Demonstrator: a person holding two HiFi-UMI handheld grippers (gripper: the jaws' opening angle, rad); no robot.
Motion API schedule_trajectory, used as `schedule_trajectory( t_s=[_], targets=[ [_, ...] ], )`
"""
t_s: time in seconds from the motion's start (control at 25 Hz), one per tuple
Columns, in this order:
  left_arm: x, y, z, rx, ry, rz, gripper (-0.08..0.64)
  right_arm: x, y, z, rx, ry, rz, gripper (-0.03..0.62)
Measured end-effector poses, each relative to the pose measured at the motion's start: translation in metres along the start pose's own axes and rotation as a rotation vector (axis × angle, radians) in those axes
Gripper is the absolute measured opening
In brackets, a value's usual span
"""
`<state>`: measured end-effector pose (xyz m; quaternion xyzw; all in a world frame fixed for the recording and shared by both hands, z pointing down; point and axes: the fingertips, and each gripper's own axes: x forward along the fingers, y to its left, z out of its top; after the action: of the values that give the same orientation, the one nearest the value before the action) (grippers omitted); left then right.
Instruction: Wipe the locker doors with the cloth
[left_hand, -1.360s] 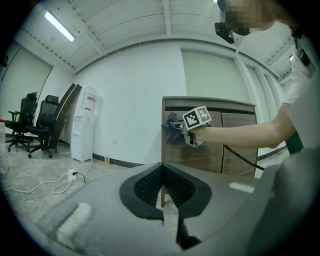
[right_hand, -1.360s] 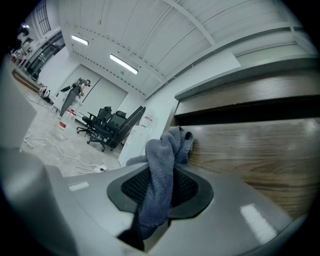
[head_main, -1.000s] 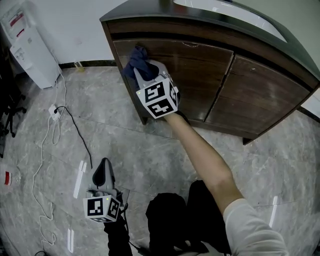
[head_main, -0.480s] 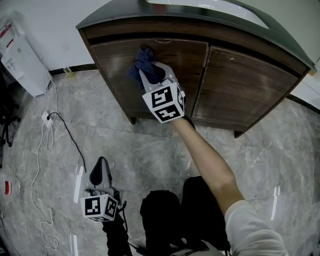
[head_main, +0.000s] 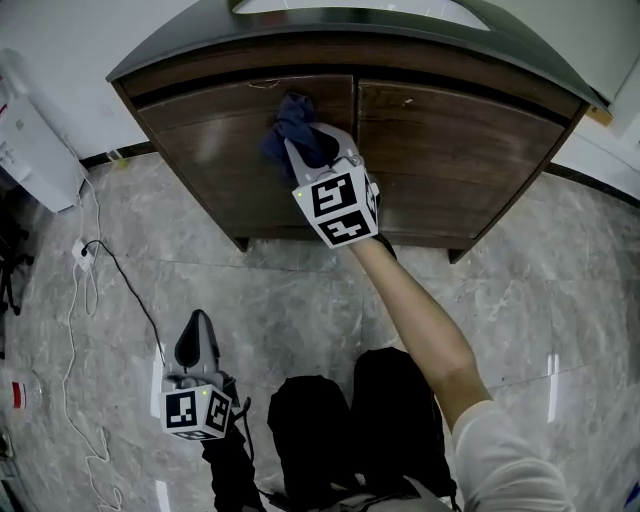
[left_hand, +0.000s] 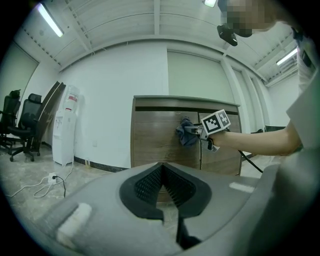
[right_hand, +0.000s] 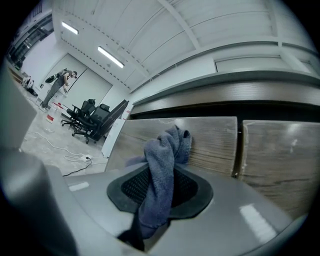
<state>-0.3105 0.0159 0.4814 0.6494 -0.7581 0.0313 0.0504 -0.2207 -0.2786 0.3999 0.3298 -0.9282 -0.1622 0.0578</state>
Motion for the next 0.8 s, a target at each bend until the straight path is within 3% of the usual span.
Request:
schedule_trajectory(
  t_s=[0.44, 0.8],
  targets=[
    [0.006, -0.04, 0.011, 0.035, -0.001, -0.041, -0.002, -0.044, -0.053, -0.014, 0.027, 0.019, -0.066, 0.095],
    [0.004, -0.058, 0.018, 0.06, 0.003, -0.049, -0.002, -0.073, -0.069, -0.019, 0.009, 0.012, -0.067, 0.086]
  ],
)
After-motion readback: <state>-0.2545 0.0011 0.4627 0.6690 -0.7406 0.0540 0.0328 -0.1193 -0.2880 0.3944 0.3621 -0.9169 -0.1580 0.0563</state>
